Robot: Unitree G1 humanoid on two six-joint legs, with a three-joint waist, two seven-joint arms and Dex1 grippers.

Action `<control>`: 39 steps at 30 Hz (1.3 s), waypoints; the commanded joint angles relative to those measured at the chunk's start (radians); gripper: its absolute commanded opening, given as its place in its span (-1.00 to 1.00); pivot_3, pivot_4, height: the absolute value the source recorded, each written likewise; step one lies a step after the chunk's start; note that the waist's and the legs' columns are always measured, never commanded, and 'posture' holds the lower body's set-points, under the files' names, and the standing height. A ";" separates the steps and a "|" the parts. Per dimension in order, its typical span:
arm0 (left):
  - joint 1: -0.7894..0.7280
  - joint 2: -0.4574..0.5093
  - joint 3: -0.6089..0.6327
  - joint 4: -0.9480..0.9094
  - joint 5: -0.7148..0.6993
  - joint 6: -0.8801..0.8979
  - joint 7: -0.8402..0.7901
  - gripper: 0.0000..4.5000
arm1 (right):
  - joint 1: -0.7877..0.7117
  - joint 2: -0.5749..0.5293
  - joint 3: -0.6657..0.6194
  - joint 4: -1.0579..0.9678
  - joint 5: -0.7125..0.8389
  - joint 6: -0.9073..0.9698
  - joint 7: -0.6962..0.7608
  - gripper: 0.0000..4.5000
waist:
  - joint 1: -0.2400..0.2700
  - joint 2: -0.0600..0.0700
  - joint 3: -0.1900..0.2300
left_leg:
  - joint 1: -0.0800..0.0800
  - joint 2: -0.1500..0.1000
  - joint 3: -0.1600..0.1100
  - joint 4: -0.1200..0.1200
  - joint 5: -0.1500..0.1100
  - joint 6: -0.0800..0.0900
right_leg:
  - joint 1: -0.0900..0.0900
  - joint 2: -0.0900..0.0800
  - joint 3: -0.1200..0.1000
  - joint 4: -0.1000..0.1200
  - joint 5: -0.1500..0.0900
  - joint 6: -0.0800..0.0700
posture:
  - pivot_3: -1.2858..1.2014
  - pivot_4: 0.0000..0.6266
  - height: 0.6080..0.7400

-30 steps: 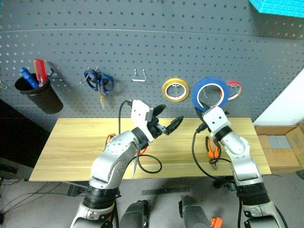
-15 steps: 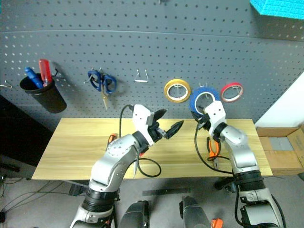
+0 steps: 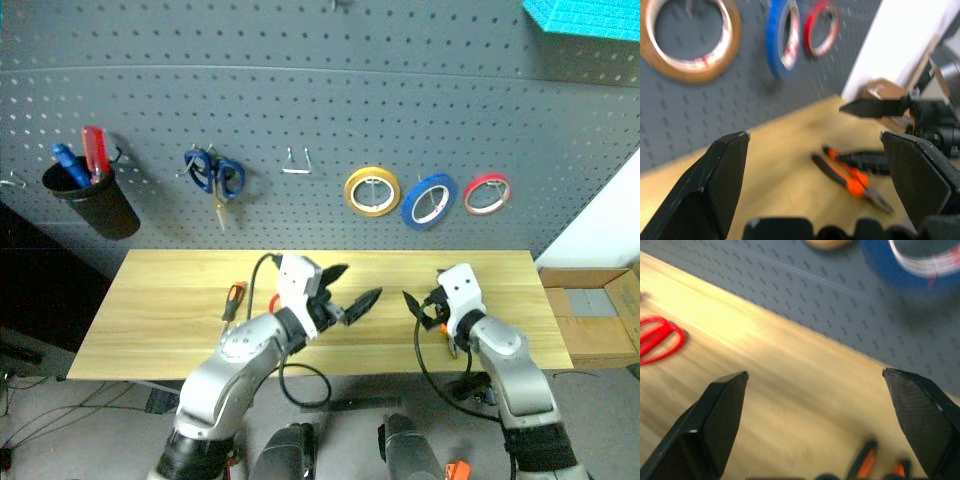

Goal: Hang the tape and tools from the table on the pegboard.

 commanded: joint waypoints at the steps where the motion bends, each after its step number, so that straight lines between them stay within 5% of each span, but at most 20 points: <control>1: 0.064 0.114 -0.064 -0.025 0.061 -0.081 -0.074 1.00 | -0.011 0.084 -0.038 -0.102 0.036 0.324 -0.119 0.99 | -0.008 0.001 0.001 | 0.002 0.000 0.000 0.000 0.000 0.000 | 0.001 0.000 0.000 0.000 -0.001 -0.001 | 0.04 -0.20 1.00; 9: 0.084 0.198 -0.121 0.014 0.113 -0.144 -0.123 1.00 | -0.298 0.264 -0.213 0.093 0.058 0.684 -0.298 0.99 | -0.019 0.006 0.025 | 0.003 -0.004 0.000 0.001 0.003 0.004 | 0.003 0.000 0.009 -0.001 -0.003 -0.006 | 0.05 -0.04 1.00; 21: 0.086 0.232 -0.097 -0.037 0.110 -0.107 -0.131 1.00 | -0.473 0.082 -0.111 0.371 -0.021 0.562 -0.262 0.99 | -0.015 0.011 0.068 | -0.004 -0.007 -0.001 -0.005 -0.004 0.010 | 0.000 -0.001 0.008 -0.006 -0.008 0.003 | 0.07 0.10 1.00; 39: 0.103 0.255 -0.092 -0.107 0.095 -0.054 -0.148 1.00 | -0.512 0.091 -0.182 0.570 -0.028 0.575 -0.295 0.99 | -0.015 0.009 0.096 | -0.005 -0.007 -0.002 -0.005 -0.005 0.009 | 0.000 -0.002 0.008 -0.007 -0.008 0.004 | 0.10 0.15 1.00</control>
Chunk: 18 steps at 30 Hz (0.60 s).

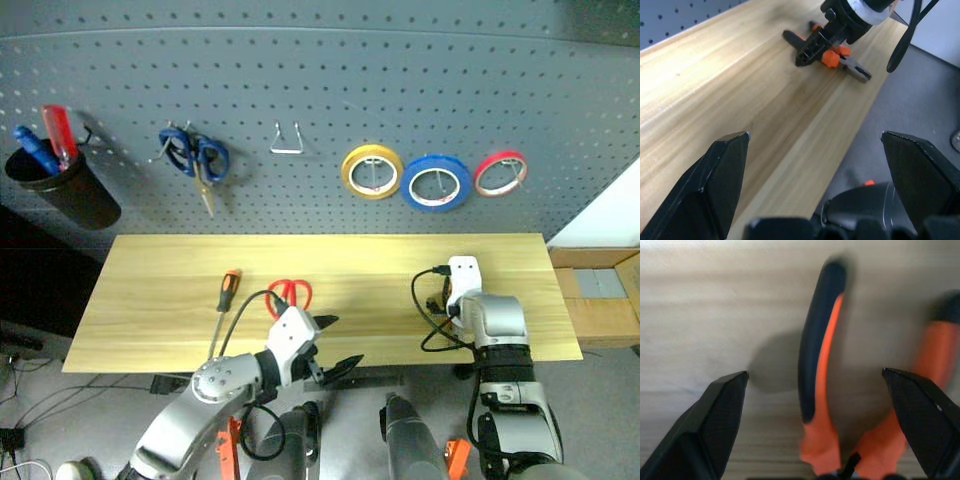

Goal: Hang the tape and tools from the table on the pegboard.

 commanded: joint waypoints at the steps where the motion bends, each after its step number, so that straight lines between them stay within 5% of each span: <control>1: 0.004 0.010 0.005 -0.072 -0.022 0.009 -0.017 1.00 | -0.020 -0.021 -0.010 0.061 -0.011 -0.045 -0.006 0.99 | 0.000 -0.001 0.003 | 0.000 0.000 0.000 0.000 0.000 0.000 | 0.000 0.000 0.000 0.000 0.000 0.000 | 0.10 0.15 1.00; 11: -0.012 -0.007 -0.008 -0.071 -0.018 0.016 -0.018 1.00 | -0.046 -0.021 -0.022 -0.010 0.002 0.003 -0.020 0.99 | 0.000 -0.001 0.005 | -0.001 0.000 0.000 -0.004 0.000 0.000 | -0.002 0.000 0.000 -0.002 0.000 0.000 | 0.09 0.08 1.00; 18: -0.026 -0.016 -0.009 -0.050 -0.015 0.002 -0.024 1.00 | -0.087 0.015 -0.122 -0.236 0.004 0.228 -0.092 0.99 | 0.001 -0.001 0.005 | -0.013 0.000 0.000 -0.004 0.000 -0.001 | -0.016 -0.001 -0.001 0.001 0.001 -0.002 | 0.07 0.04 1.00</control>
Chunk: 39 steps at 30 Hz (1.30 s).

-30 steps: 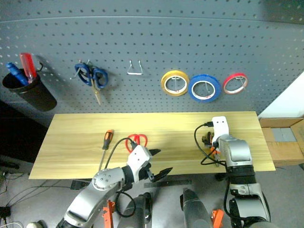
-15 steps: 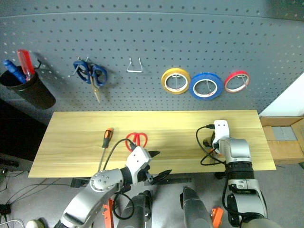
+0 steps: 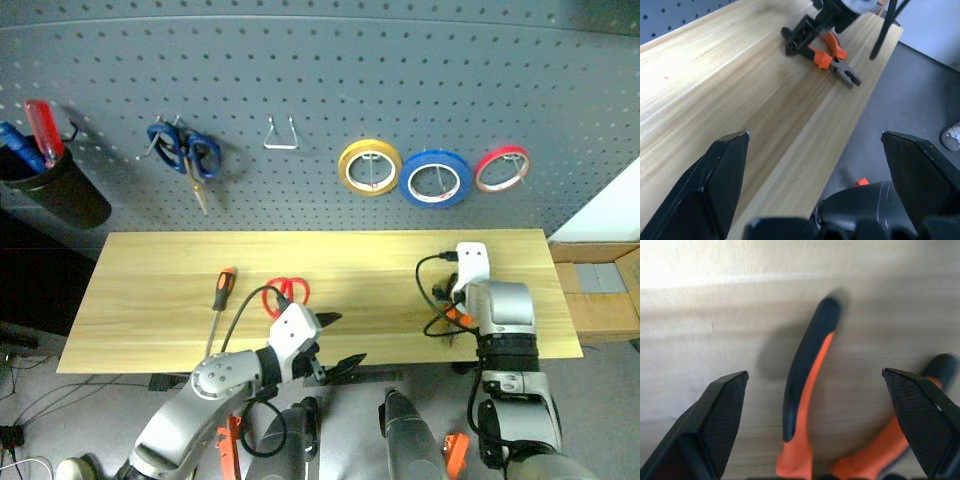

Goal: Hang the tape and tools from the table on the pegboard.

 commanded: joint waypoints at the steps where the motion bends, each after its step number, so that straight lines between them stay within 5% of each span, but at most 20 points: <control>1: 0.003 -0.007 -0.009 -0.019 -0.011 -0.022 -0.008 1.00 | -0.025 0.020 -0.060 -0.130 0.002 0.113 -0.037 0.99 | 0.000 0.000 0.000 | 0.000 0.000 0.000 0.000 0.000 0.000 | 0.000 0.000 0.000 0.000 0.000 0.000 | 0.07 0.04 1.00; 8: -0.011 -0.013 -0.017 0.000 -0.010 -0.032 -0.015 1.00 | -0.096 0.166 -0.224 -0.293 -0.083 0.330 -0.161 0.99 | -0.001 0.000 0.000 | 0.000 -0.001 0.000 -0.002 0.000 0.000 | 0.000 -0.003 -0.002 -0.001 0.000 0.000 | 0.05 0.03 1.00; 17: -0.023 -0.007 -0.009 0.019 -0.012 -0.043 -0.034 1.00 | -0.130 0.306 -0.341 -0.286 -0.204 0.341 -0.278 0.99 | -0.002 0.000 0.000 | 0.000 -0.002 -0.001 -0.004 0.000 0.000 | 0.000 -0.004 -0.003 -0.002 0.000 0.000 | 0.05 0.04 1.00; 39: 0.007 0.027 0.006 -0.027 -0.017 -0.023 -0.041 1.00 | -0.081 0.324 -0.355 -0.236 -0.238 0.339 -0.266 0.99 | -0.003 0.000 0.000 | 0.000 -0.003 -0.001 -0.006 0.000 0.000 | -0.001 -0.006 -0.005 -0.002 0.000 0.000 | 0.08 0.09 1.00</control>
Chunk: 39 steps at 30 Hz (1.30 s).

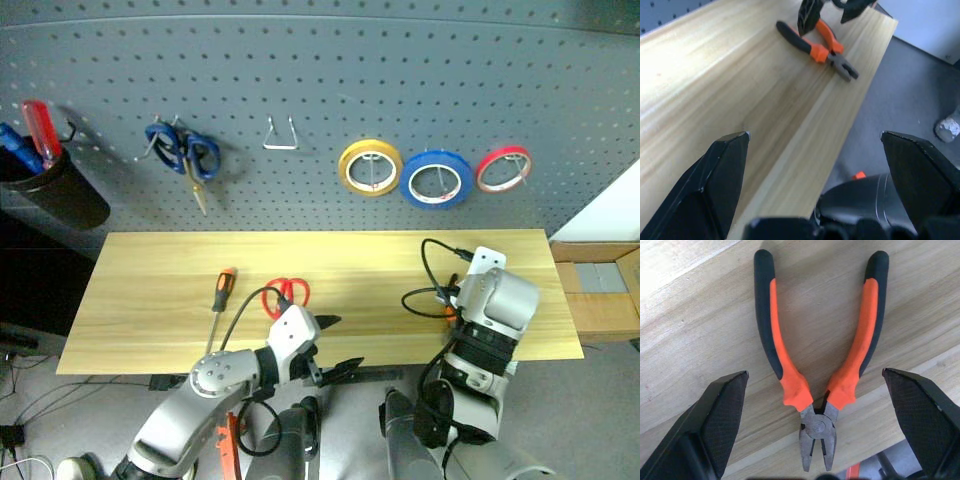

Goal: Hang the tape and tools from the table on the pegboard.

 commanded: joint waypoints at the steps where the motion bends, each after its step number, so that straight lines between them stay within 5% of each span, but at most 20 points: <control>1: 0.011 0.001 0.007 -0.060 -0.018 0.001 0.001 1.00 | 0.033 -0.027 0.023 0.002 0.001 0.003 0.015 0.99 | 0.001 0.000 0.000 | 0.000 0.000 0.000 0.000 0.000 0.000 | 0.000 0.000 0.000 0.000 0.000 0.000 | 0.08 0.09 1.00; 19: 0.046 0.030 0.027 -0.116 -0.033 0.040 -0.003 1.00 | 0.105 -0.091 0.027 0.208 0.041 -0.161 0.060 0.99 | 0.002 0.000 0.000 | 0.000 0.000 0.000 0.000 0.000 0.000 | 0.001 0.000 -0.001 -0.003 -0.001 0.001 | 0.10 0.16 1.00; 39: 0.057 0.040 0.018 -0.130 -0.040 0.046 0.005 1.00 | 0.102 -0.328 0.217 0.620 0.156 -0.420 0.234 0.99 | 0.003 -0.016 -0.009 | 0.006 0.001 -0.001 0.001 0.001 0.001 | 0.014 -0.001 0.000 -0.015 0.002 0.006 | 0.12 0.13 1.00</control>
